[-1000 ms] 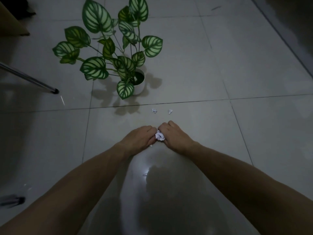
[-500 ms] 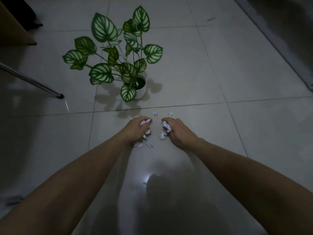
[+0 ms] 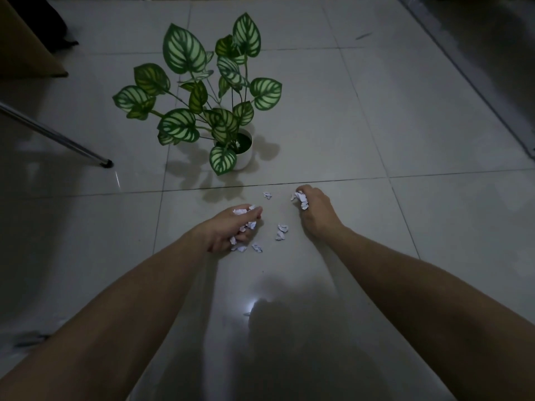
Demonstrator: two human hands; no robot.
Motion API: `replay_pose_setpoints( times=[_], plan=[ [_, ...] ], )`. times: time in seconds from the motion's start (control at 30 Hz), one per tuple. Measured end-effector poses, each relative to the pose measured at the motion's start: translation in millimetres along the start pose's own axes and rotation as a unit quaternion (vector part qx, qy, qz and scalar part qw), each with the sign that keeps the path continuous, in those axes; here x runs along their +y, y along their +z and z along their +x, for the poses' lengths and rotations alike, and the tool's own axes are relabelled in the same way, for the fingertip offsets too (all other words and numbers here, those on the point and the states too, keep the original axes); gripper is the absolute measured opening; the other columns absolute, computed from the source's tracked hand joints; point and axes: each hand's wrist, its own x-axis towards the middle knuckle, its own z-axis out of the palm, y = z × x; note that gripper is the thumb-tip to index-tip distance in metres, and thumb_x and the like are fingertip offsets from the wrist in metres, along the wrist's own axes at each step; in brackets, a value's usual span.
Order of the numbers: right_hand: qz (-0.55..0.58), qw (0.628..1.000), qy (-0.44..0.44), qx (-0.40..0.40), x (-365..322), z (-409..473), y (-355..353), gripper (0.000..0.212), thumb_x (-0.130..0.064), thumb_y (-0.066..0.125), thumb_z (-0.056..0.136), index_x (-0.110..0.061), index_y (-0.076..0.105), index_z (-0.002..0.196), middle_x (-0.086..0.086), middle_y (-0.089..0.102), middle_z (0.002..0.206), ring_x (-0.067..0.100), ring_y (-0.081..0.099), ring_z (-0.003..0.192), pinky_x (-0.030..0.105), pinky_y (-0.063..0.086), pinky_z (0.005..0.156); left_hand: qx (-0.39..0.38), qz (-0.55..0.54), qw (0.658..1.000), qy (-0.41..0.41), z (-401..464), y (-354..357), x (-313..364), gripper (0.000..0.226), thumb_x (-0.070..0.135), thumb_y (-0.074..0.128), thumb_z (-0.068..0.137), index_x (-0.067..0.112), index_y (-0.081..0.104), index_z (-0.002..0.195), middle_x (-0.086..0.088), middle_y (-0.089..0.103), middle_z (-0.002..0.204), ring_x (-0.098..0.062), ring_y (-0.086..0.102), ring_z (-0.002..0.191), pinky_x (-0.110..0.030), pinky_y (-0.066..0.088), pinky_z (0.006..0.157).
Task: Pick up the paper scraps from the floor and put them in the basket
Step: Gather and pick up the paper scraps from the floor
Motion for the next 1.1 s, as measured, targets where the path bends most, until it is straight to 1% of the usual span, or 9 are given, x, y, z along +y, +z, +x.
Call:
replay_pose_setpoints(
  times=[0.1,0.23,0.4,0.53,0.6,0.73,0.9,1.0,1.1],
  plan=[
    [-0.072,0.997,0.021,-0.02,3.3,6.2,1.3,0.046,-0.012,0.043,0.083,-0.02,0.053,0.127,0.013,0.058,0.114,0.039,0.052,0.103,0.037,0.038,0.084,0.008,-0.037,0.999,-0.023,4.6,4.5,3.2,0.043,0.05,0.052,0.097,0.017,0.047,0.07,-0.002,0.032,0.055,-0.009,0.019,0.038,-0.016,0.014,0.04],
    [-0.111,0.993,0.008,-0.042,-1.2,7.1,4.4,0.051,-0.006,0.048,0.09,-0.017,0.045,0.14,0.018,0.05,0.124,0.04,0.044,0.109,0.042,0.038,0.092,0.058,-0.062,0.996,-0.005,12.1,8.6,7.0,0.039,0.033,0.051,0.102,0.015,0.046,0.067,-0.002,0.037,0.058,-0.008,0.023,0.038,-0.015,0.014,0.038],
    [-0.199,0.978,-0.035,-0.041,-2.2,5.0,9.4,0.047,-0.002,0.054,0.085,-0.018,0.048,0.129,0.014,0.051,0.117,0.035,0.044,0.102,0.039,0.034,0.079,0.058,-0.071,0.995,-0.041,18.6,4.4,8.7,0.026,0.029,0.05,0.103,0.007,0.051,0.089,0.0,0.056,0.046,-0.004,0.026,0.035,-0.013,0.019,0.031],
    [-0.213,0.973,-0.074,-0.042,-3.7,3.4,9.6,0.033,0.002,0.052,0.084,-0.013,0.05,0.113,0.014,0.051,0.112,0.033,0.042,0.097,0.036,0.028,0.074,0.017,-0.101,0.994,-0.046,26.1,-0.1,4.5,0.036,0.034,0.052,0.102,0.019,0.043,0.07,0.005,0.041,0.055,-0.004,0.024,0.039,-0.014,0.016,0.033],
    [-0.193,0.977,-0.082,-0.048,-0.8,3.5,8.9,0.03,0.005,0.048,0.084,-0.014,0.048,0.107,0.012,0.051,0.111,0.03,0.04,0.097,0.036,0.029,0.074,0.018,-0.112,0.992,-0.045,30.2,0.4,4.8,0.034,0.034,0.05,0.103,0.018,0.047,0.073,0.005,0.034,0.056,-0.004,0.024,0.039,-0.013,0.017,0.033],
    [-0.088,0.991,-0.095,-0.039,8.7,6.5,5.5,0.014,-0.002,0.049,0.093,-0.013,0.05,0.101,0.011,0.052,0.105,0.029,0.044,0.093,0.04,0.039,0.077,0.066,-0.109,0.992,-0.015,34.7,1.6,11.7,0.025,0.031,0.049,0.103,0.012,0.058,0.09,0.004,0.037,0.054,-0.005,0.03,0.039,-0.014,0.023,0.033],
    [0.054,0.997,-0.052,0.003,3.2,8.8,0.1,0.012,-0.012,0.043,0.099,-0.015,0.054,0.096,0.003,0.057,0.09,0.021,0.049,0.079,0.029,0.033,0.068,0.085,-0.119,0.989,-0.016,37.5,-1.2,21.5,0.028,0.036,0.057,0.099,0.014,0.056,0.082,0.003,0.049,0.055,-0.005,0.046,0.04,-0.014,0.037,0.033],
    [0.075,0.995,-0.055,-0.021,-2.3,11.4,-4.2,0.02,-0.012,0.044,0.097,-0.021,0.06,0.104,-0.003,0.063,0.088,0.018,0.056,0.075,0.022,0.04,0.064,0.074,-0.107,0.991,-0.022,38.1,-3.8,21.6,0.032,0.04,0.058,0.097,0.019,0.052,0.074,0.005,0.046,0.054,-0.003,0.04,0.038,-0.012,0.03,0.032],
    [0.099,0.994,-0.016,-0.039,-9.2,14.2,-10.7,0.017,-0.015,0.05,0.093,-0.024,0.063,0.092,-0.005,0.068,0.081,0.017,0.064,0.071,0.025,0.048,0.064,0.054,-0.12,0.991,-0.022,37.0,-5.0,21.2,0.028,0.033,0.054,0.1,0.016,0.053,0.078,0.006,0.047,0.058,-0.001,0.033,0.036,-0.011,0.024,0.03]
  ],
)
